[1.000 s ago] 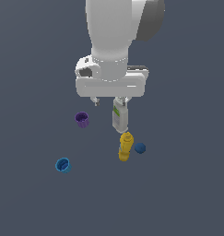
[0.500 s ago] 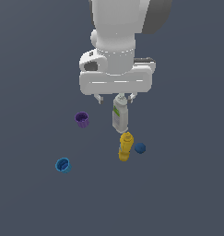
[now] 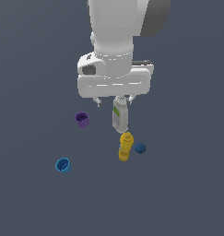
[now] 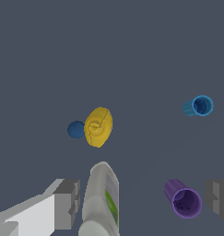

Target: Pick up a designated object from a clutter of objects.

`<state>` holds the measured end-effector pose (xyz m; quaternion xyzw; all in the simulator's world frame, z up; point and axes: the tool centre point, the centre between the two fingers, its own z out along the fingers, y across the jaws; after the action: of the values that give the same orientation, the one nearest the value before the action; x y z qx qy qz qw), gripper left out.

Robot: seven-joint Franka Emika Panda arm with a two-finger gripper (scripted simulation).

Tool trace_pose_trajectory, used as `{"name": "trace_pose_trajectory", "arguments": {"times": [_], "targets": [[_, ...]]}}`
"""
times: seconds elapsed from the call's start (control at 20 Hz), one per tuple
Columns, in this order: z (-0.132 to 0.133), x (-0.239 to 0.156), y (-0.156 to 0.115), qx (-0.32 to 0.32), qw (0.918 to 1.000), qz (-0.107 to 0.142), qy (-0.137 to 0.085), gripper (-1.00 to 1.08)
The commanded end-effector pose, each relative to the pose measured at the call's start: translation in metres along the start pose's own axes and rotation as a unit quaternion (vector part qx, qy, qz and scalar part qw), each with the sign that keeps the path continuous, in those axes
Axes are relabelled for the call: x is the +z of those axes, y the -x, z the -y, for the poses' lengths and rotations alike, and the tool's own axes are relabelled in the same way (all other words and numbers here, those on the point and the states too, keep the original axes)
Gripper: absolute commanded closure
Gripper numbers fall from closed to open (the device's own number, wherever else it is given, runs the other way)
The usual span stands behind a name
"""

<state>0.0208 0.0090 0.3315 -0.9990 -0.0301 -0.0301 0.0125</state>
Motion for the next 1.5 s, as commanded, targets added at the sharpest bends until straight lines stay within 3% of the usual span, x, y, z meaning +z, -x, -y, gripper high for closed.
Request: {"name": "trace_pose_trajectory", "arguments": {"times": [0.0,0.75,1.45], "targets": [[-0.005,0.004,-0.004,-0.008,1.0,0.001,0.0,-0.92],[-0.071,0.063,-0.051,-0.113,0.9936,0.009,0.003,-0.92],[-0.156,0.149,-0.082,-0.234,0.9721,0.021,0.003,-0.92]]}}
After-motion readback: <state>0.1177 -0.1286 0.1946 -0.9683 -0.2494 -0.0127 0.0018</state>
